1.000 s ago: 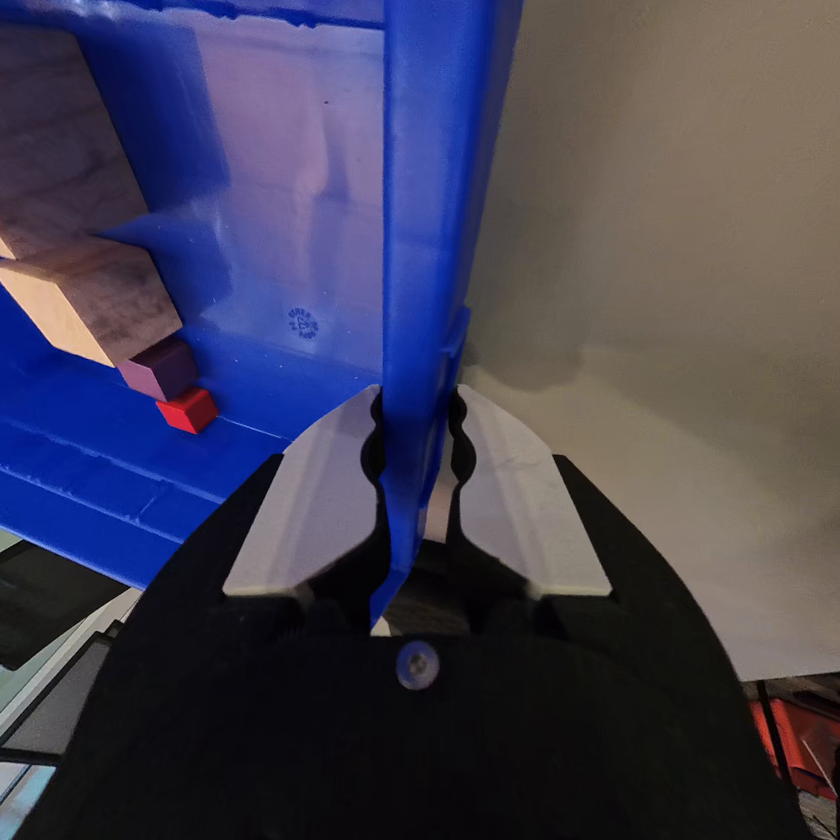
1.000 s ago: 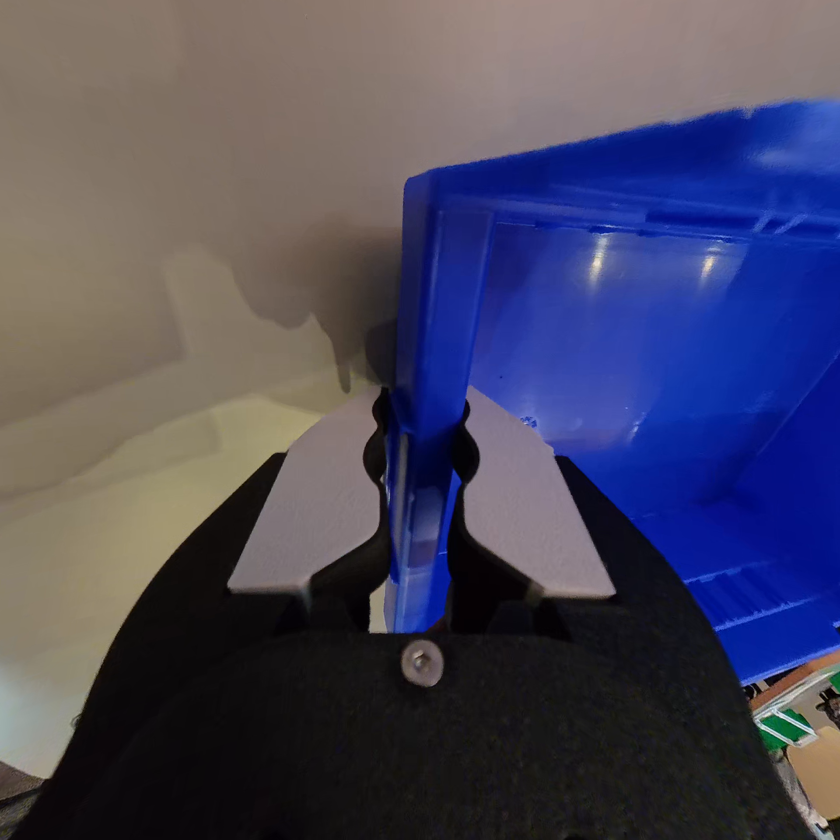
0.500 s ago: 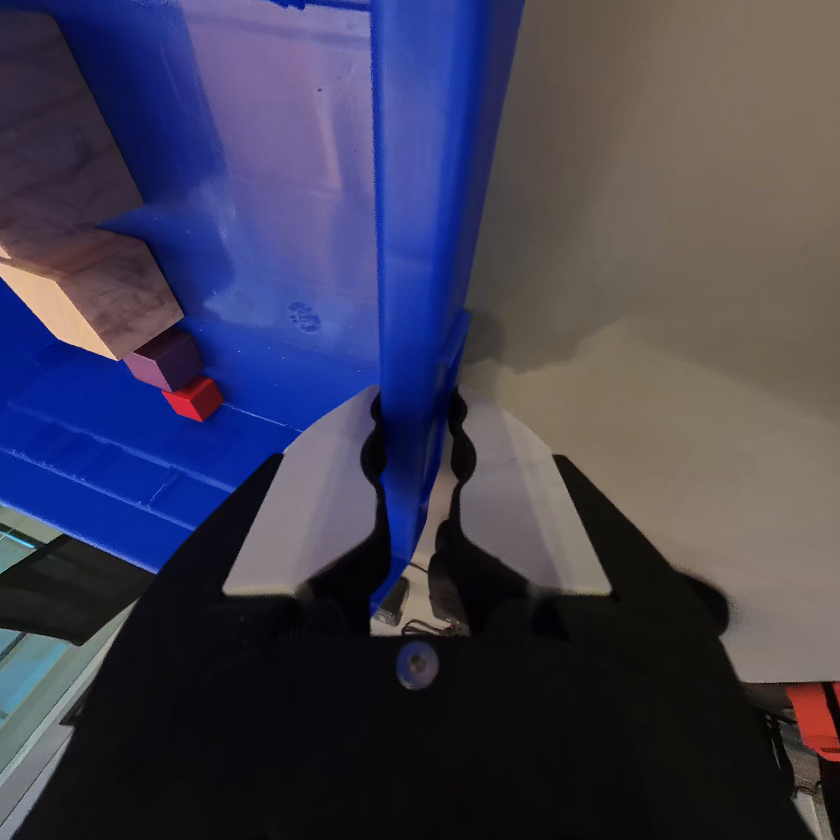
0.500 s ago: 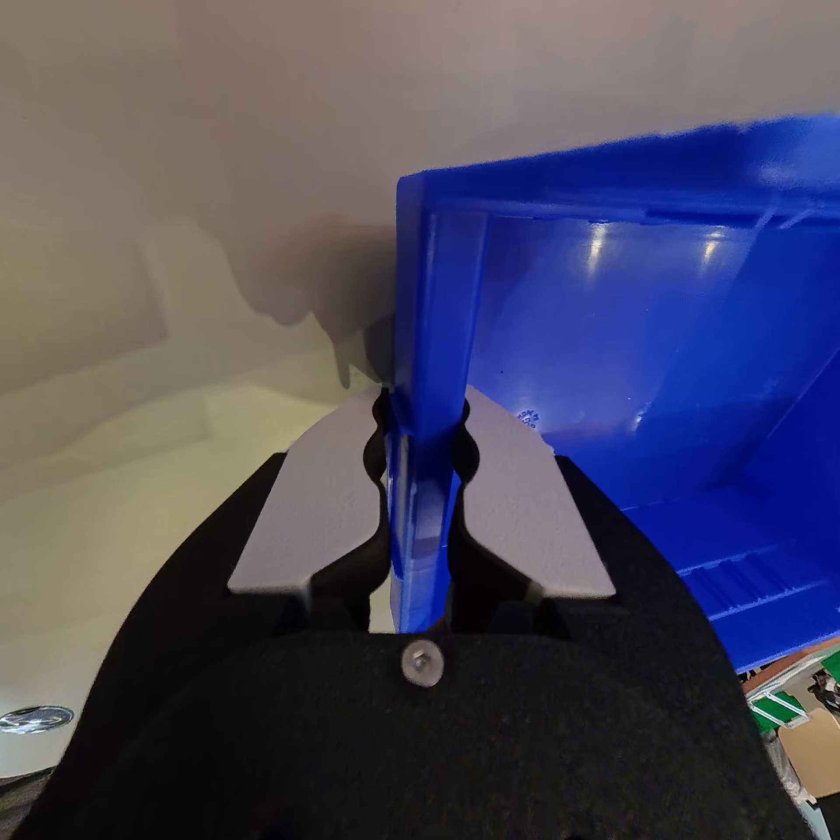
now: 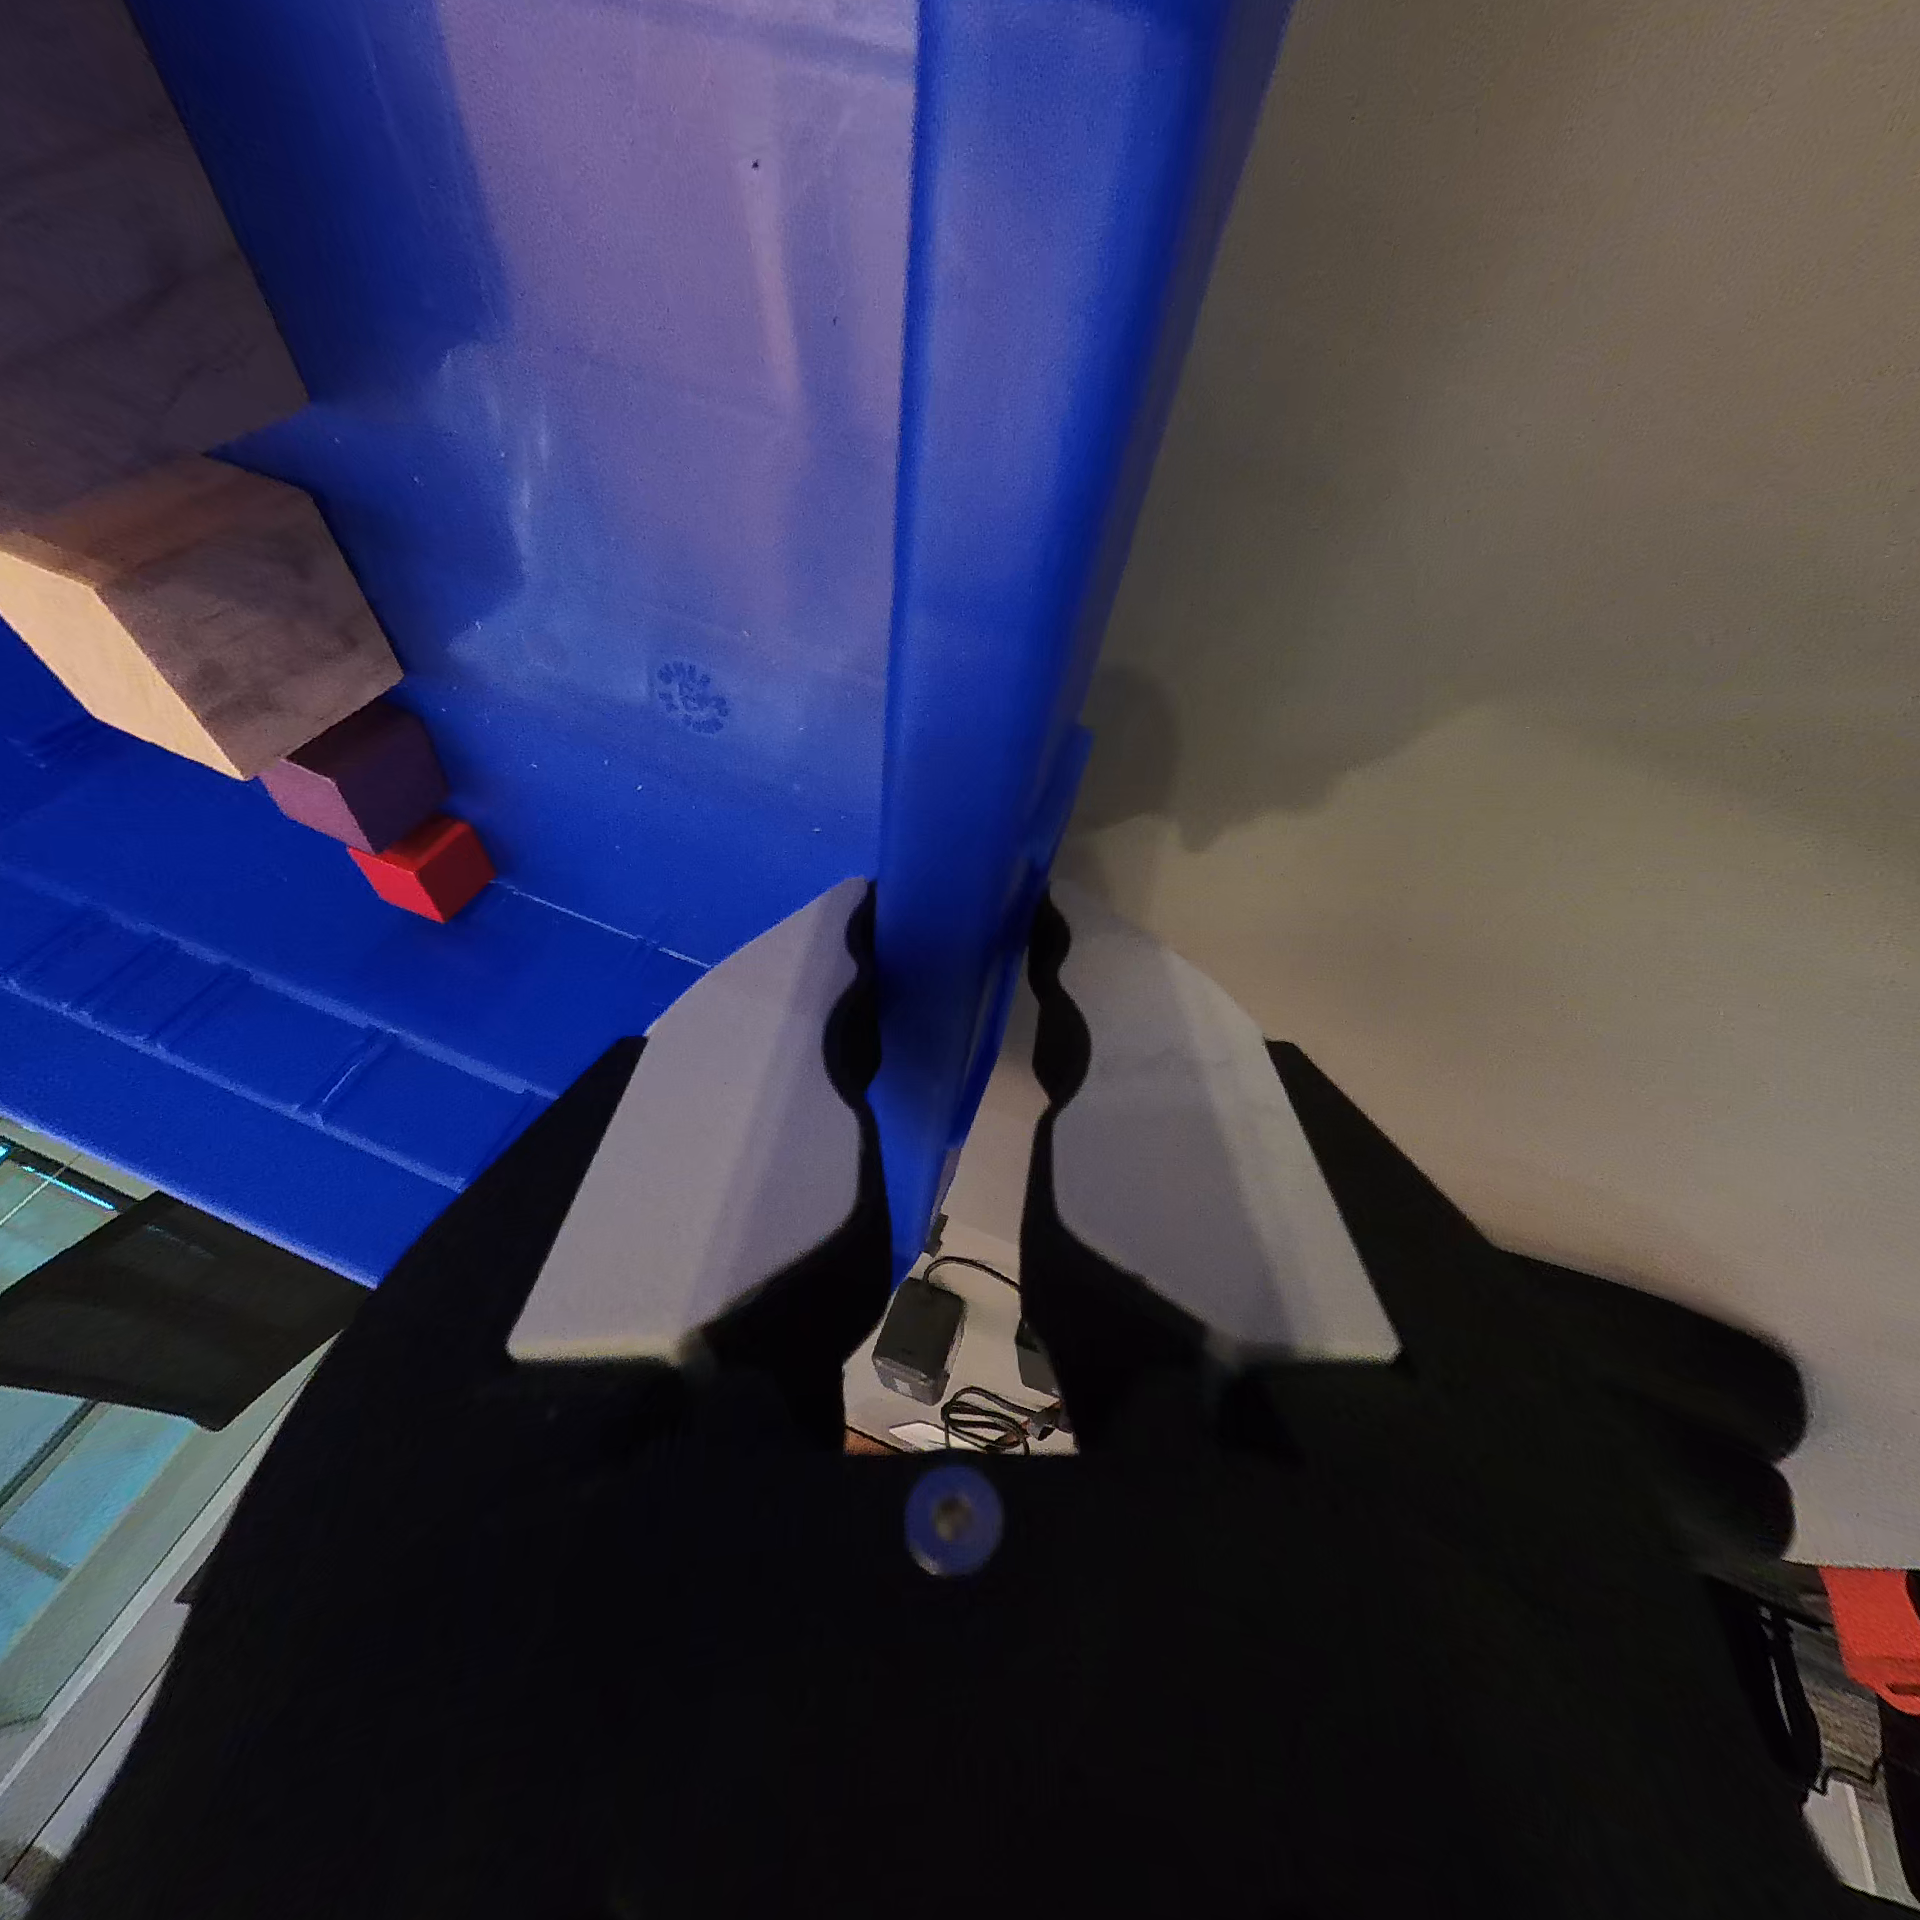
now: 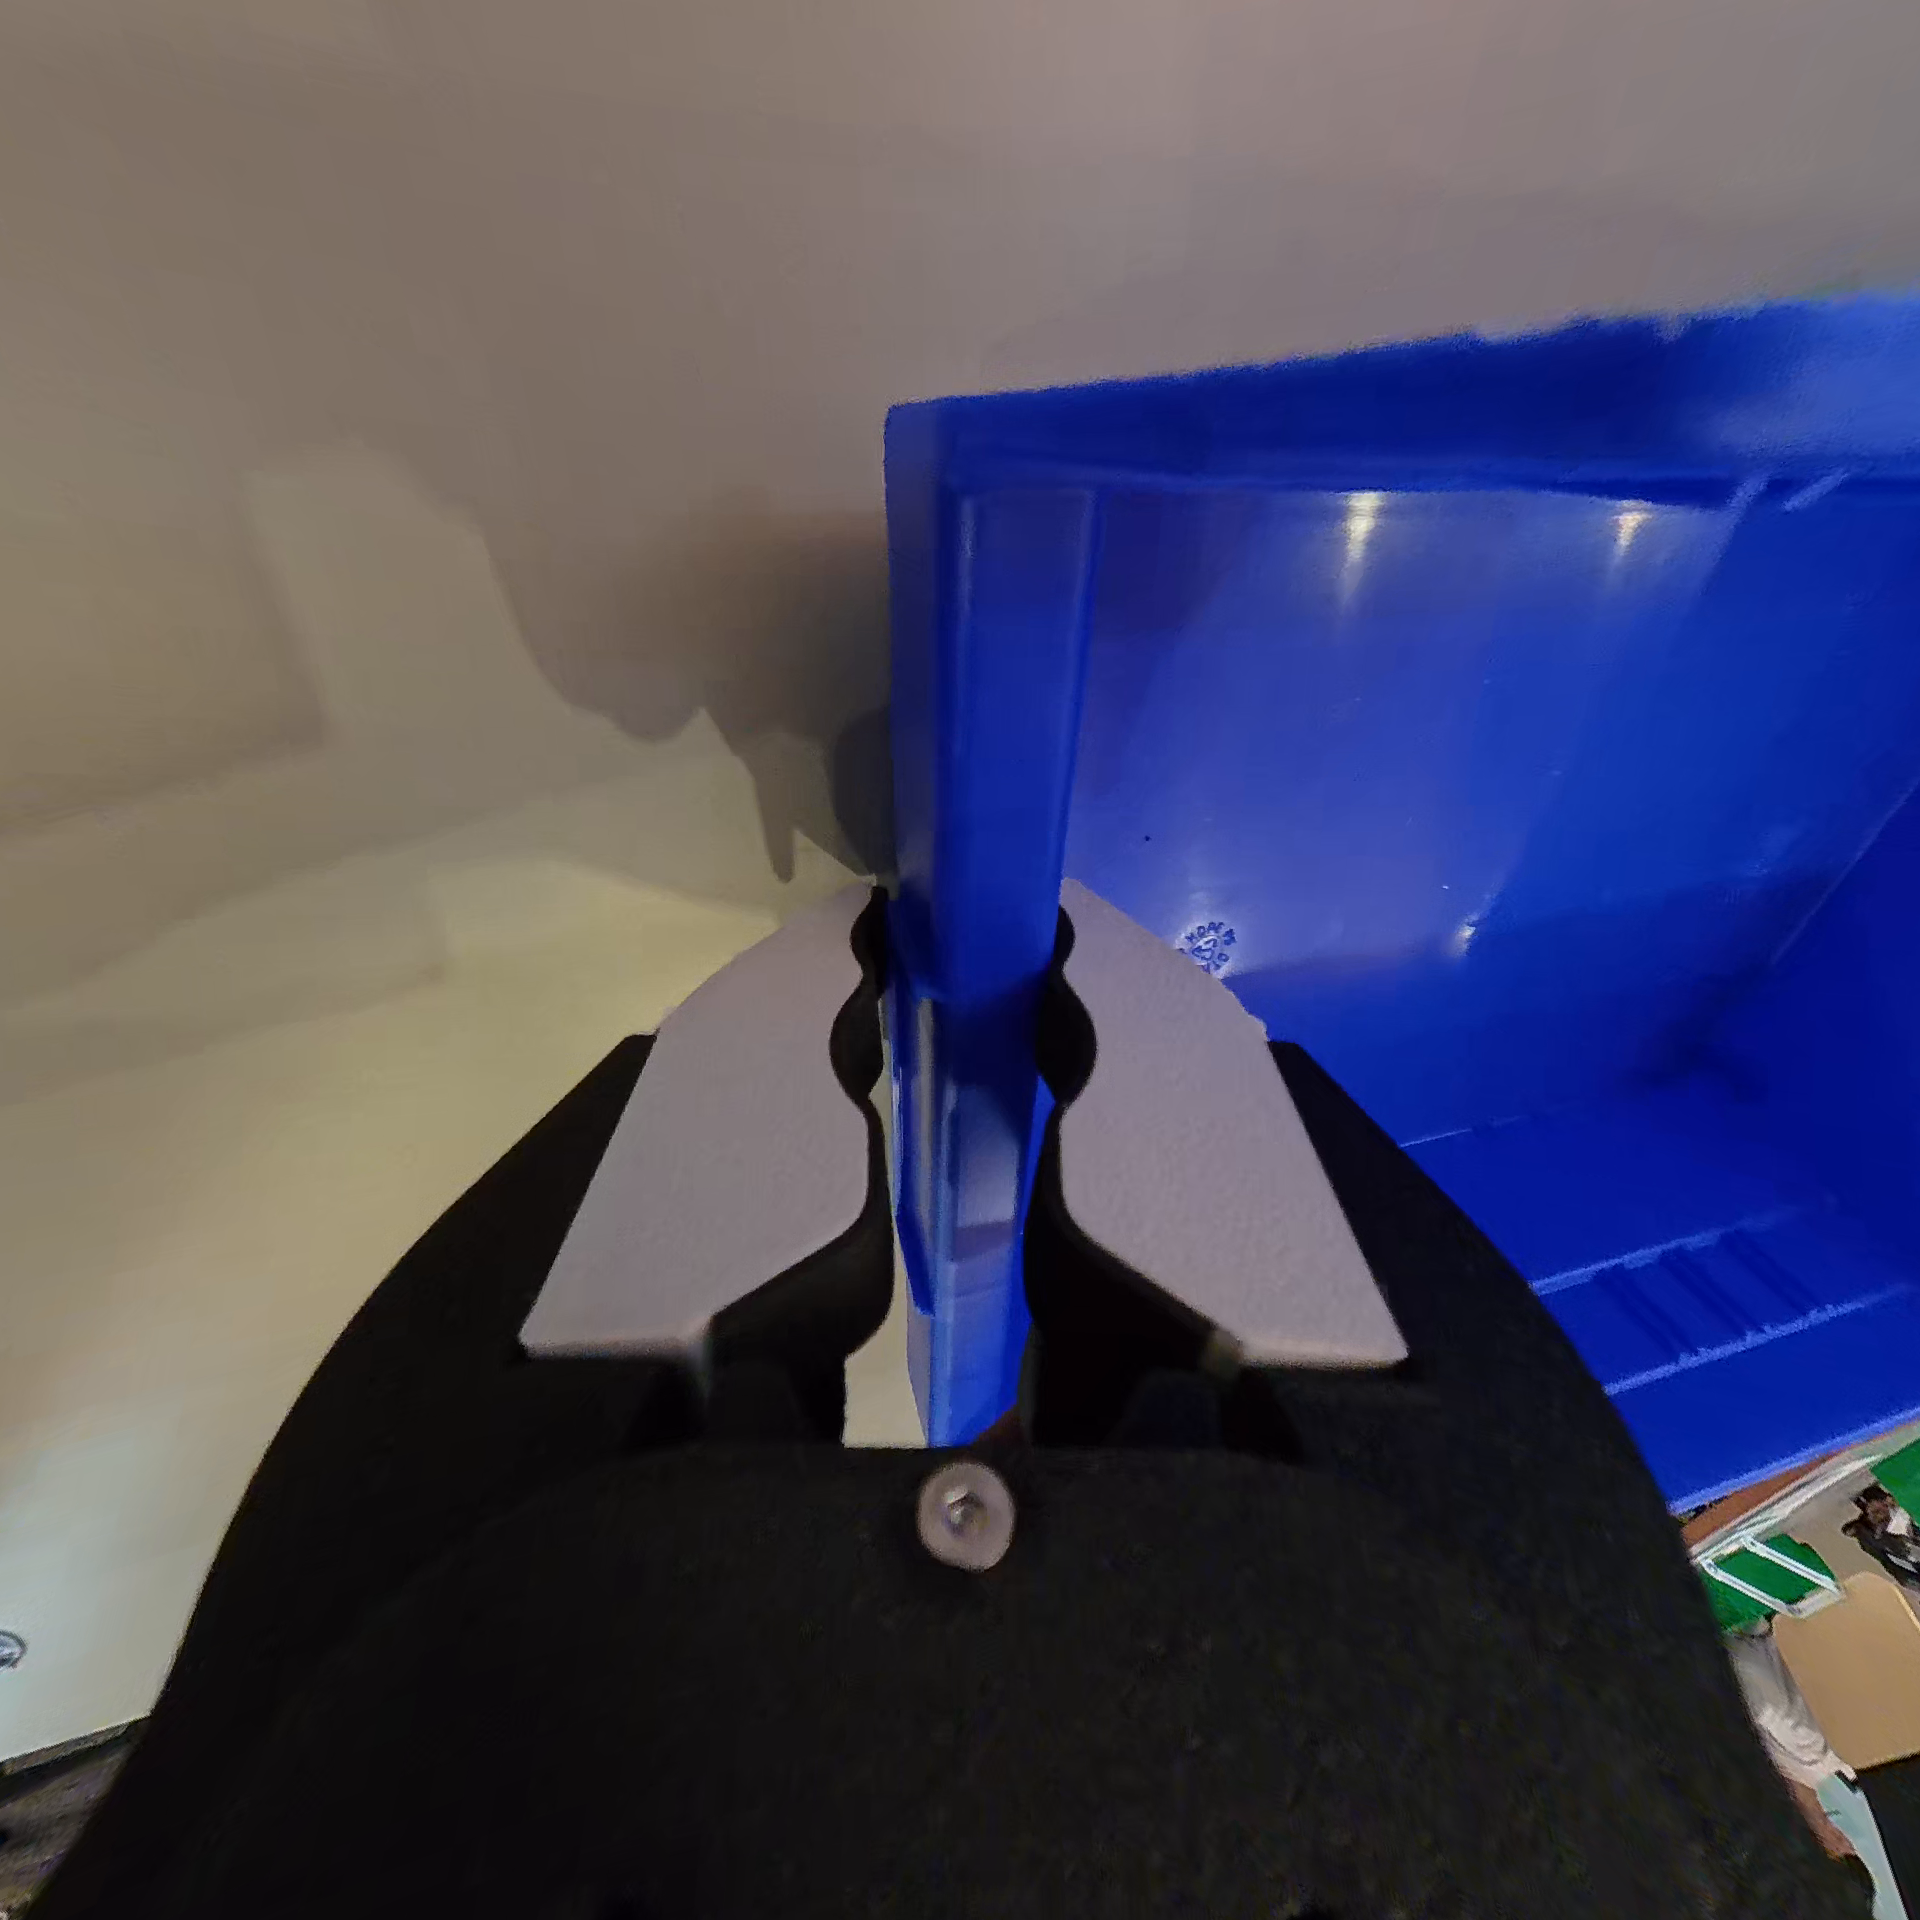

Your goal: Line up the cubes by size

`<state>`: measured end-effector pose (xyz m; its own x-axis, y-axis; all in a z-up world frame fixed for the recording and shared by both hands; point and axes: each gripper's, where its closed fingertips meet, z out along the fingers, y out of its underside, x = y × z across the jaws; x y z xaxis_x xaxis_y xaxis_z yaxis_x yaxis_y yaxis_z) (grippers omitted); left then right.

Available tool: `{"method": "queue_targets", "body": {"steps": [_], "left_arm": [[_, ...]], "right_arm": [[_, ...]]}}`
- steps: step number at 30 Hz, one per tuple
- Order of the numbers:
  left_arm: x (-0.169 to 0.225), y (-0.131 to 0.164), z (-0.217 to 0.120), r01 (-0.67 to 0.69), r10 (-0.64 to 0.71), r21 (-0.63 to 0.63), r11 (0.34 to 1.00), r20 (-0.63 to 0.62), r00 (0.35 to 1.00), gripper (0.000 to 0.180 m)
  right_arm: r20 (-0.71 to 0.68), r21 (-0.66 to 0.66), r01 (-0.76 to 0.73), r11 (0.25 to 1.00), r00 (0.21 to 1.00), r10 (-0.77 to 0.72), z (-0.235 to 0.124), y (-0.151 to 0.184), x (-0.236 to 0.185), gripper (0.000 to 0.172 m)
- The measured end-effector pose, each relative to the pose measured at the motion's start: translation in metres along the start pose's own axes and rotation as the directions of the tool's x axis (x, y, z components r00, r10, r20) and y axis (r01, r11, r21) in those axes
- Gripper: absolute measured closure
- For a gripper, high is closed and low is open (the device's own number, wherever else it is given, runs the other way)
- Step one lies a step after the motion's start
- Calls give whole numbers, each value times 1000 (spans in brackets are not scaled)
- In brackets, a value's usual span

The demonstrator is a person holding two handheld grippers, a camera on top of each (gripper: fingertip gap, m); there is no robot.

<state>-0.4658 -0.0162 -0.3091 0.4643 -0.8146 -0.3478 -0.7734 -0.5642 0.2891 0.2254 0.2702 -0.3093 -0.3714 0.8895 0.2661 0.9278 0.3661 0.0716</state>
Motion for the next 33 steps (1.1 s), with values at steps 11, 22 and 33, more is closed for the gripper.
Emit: {"method": "queue_targets", "body": {"steps": [11,22,33], "left_arm": [[-11,7,7,11,-11,-24,1000,3,1000,154],[-16,6,8,40,-40,-29,999,-2,999,154],[-18,5,10,46,-46,-38,998,-3,999,154]], "right_arm": [[-2,-10,-7,1000,1000,7,5,6,18,146],[4,-18,-7,1000,1000,7,7,8,23,145],[14,-25,8,1000,1000,-7,5,12,16,146]]}}
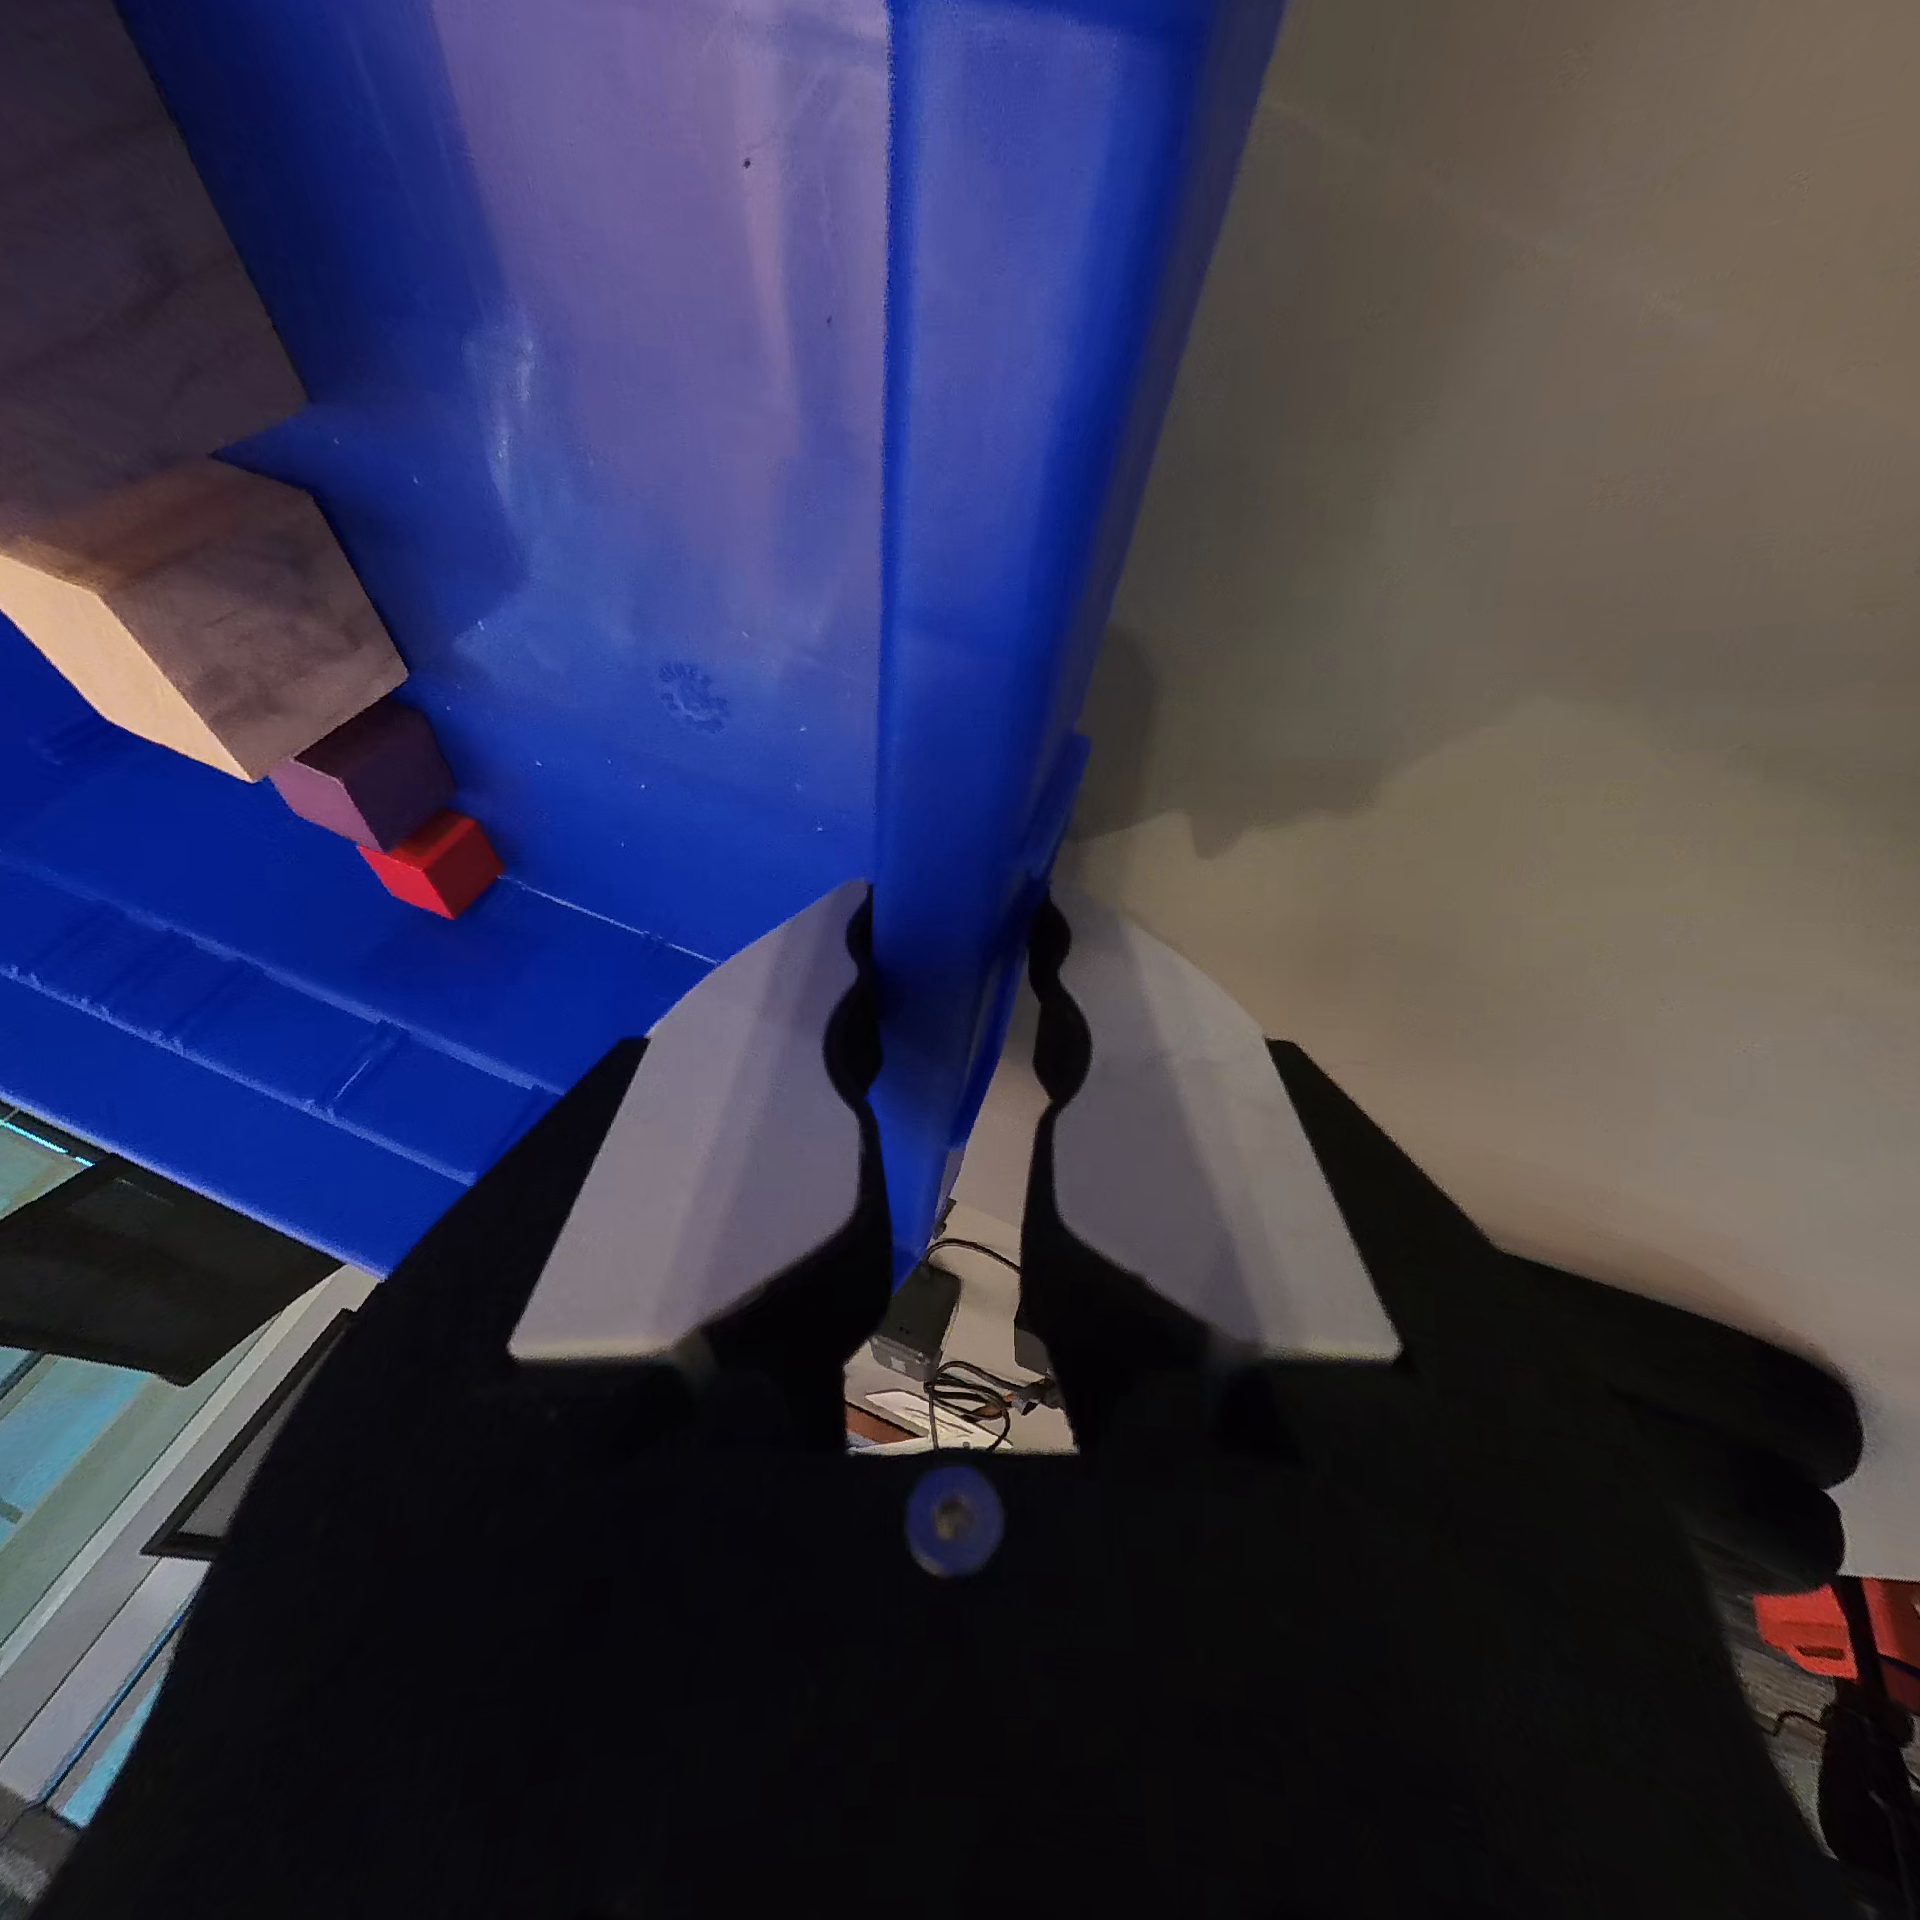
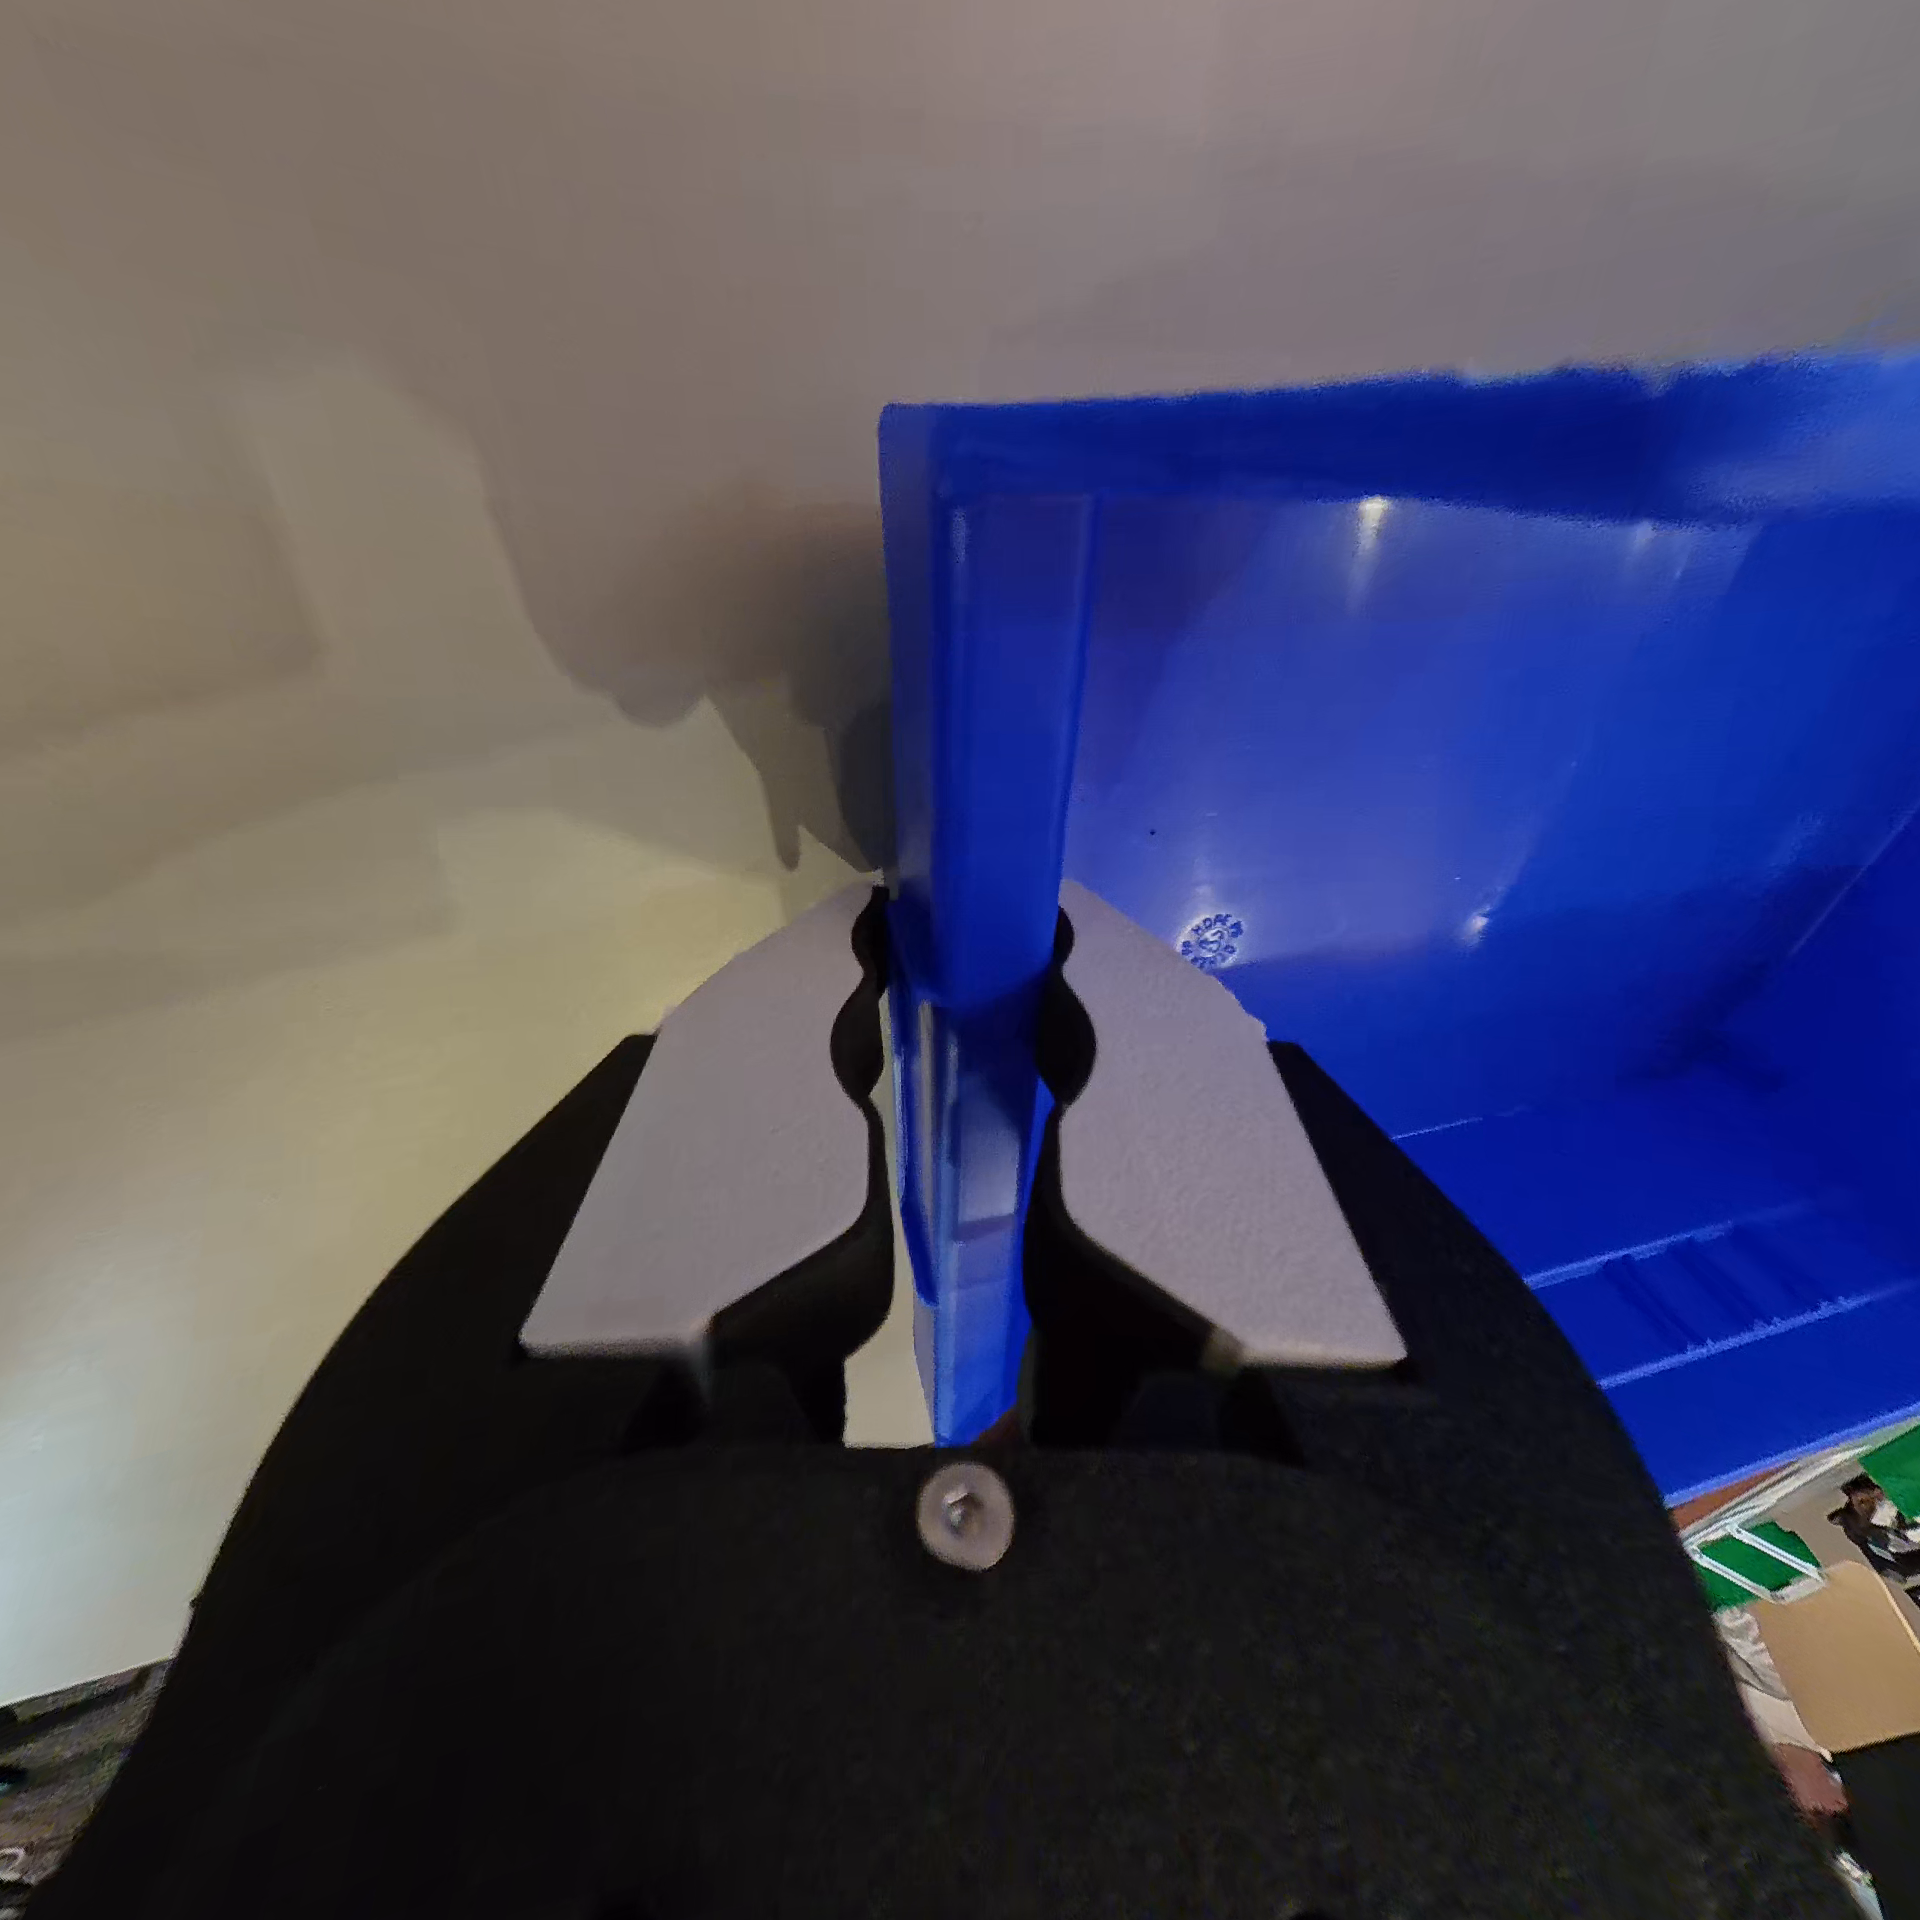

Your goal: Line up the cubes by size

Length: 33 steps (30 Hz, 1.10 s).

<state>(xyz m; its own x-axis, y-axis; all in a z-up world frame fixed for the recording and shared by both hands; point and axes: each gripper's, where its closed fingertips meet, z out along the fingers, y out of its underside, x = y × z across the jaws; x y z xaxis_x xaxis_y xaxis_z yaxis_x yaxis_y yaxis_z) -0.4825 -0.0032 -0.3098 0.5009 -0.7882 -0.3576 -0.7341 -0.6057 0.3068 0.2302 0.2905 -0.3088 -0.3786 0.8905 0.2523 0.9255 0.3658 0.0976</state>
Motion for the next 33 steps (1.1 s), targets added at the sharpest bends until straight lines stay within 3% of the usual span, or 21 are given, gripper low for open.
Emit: {"method": "queue_targets", "body": {"steps": [19,24,28,33], "left_arm": [[-2,-1,2,52,-52,3,999,18,998,153],[0,2,2,111,-112,39,993,19,994,130],[-2,4,-18,181,-188,111,977,54,981,118],[-5,-6,-73,261,-306,287,922,126,944,116]], "right_arm": [[-28,-6,-20,1000,999,20,0,2,-3,145],[-68,24,-52,998,996,53,-3,-3,-1,136],[-123,48,-86,995,988,92,-17,-5,1,130],[-239,104,-139,985,958,161,-53,-9,2,129]]}}
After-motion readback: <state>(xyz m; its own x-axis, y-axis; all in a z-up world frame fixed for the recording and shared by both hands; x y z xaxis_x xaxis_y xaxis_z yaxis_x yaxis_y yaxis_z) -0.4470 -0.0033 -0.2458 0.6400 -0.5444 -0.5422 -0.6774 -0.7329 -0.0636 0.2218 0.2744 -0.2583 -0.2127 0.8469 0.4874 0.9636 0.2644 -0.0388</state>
